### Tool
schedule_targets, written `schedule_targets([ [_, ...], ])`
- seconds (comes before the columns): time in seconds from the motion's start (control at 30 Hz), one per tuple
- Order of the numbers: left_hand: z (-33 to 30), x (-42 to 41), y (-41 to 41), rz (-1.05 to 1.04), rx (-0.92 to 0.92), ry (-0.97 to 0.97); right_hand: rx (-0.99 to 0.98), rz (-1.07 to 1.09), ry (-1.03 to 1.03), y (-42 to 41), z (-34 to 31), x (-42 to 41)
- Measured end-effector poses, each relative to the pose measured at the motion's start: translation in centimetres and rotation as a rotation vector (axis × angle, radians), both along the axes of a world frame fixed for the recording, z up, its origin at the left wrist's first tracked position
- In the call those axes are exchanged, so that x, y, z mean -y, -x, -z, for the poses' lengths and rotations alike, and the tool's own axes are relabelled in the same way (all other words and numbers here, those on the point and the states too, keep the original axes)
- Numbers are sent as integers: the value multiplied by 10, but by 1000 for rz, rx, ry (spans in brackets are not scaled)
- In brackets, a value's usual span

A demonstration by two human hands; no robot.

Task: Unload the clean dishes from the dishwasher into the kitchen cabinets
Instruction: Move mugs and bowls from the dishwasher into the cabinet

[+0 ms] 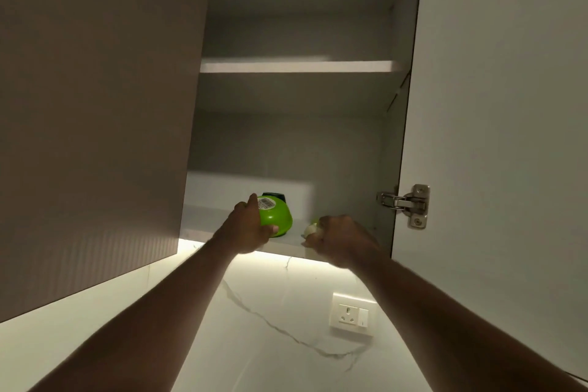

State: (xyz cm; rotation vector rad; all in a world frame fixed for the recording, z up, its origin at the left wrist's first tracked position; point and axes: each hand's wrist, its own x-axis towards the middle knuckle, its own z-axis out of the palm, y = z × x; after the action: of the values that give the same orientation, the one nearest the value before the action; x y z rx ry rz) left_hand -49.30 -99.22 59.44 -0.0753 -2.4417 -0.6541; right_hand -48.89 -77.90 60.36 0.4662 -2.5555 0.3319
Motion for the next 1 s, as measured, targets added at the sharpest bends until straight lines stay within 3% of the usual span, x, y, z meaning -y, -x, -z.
schedule_targets([
  [0.23, -15, 9, 17, -38, 161, 118, 135, 67, 104, 22, -6, 7],
  [1.0, -7, 7, 29, -63, 189, 89, 115, 95, 139, 24, 1, 10],
])
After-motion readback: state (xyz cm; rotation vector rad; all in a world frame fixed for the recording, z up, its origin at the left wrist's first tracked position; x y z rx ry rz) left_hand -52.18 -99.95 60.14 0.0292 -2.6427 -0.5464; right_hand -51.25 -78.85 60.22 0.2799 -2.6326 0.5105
